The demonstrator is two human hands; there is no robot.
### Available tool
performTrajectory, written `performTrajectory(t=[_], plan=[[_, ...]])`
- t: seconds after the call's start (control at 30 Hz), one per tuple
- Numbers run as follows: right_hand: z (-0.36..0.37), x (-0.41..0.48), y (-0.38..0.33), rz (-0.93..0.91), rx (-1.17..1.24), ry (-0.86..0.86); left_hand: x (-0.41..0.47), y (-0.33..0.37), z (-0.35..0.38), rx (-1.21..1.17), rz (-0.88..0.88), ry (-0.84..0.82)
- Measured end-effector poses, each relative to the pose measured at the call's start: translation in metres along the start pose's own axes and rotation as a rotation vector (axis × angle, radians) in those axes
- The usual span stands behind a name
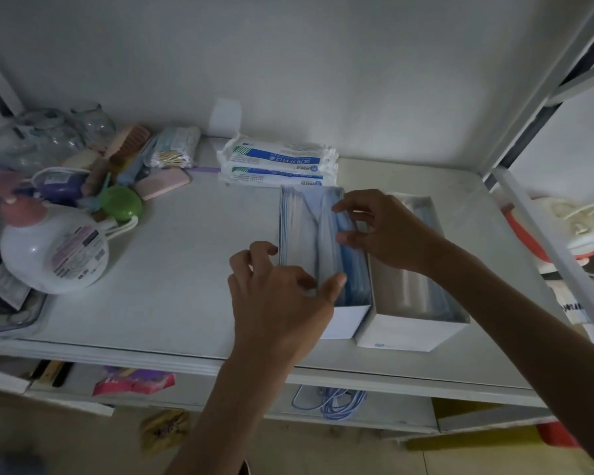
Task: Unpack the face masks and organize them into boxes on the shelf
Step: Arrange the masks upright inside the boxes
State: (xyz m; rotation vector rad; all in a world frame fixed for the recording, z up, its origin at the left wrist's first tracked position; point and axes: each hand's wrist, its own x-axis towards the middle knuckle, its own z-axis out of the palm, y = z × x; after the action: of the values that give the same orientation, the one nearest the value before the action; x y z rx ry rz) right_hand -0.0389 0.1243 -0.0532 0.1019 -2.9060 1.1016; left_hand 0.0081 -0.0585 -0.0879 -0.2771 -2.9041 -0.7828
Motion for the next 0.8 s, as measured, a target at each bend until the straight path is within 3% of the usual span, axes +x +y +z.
performTrajectory(t=[0.13, 0.23, 0.37, 0.5, 0.63, 0.8], plan=[[0.001, 0.000, 0.000, 0.006, -0.033, 0.004, -0.002, -0.003, -0.003, -0.072, 0.036, -0.020], [0.000, 0.001, -0.002, 0.001, -0.038, -0.001, -0.004, -0.001, -0.004, -0.231, -0.047, 0.031], [0.003, -0.001, -0.005, 0.016, -0.131, 0.029, -0.007, 0.003, -0.006, -0.225, 0.005, 0.105], [0.006, -0.002, -0.008, -0.011, -0.163, 0.053, -0.007, -0.001, -0.008, -0.200, 0.037, 0.028], [0.008, -0.001, -0.005, -0.022, -0.179, 0.038, -0.007, -0.001, -0.006, -0.120, -0.025, -0.078], [0.003, 0.002, -0.002, -0.027, -0.091, -0.051, -0.004, 0.007, -0.007, -0.225, -0.183, -0.101]])
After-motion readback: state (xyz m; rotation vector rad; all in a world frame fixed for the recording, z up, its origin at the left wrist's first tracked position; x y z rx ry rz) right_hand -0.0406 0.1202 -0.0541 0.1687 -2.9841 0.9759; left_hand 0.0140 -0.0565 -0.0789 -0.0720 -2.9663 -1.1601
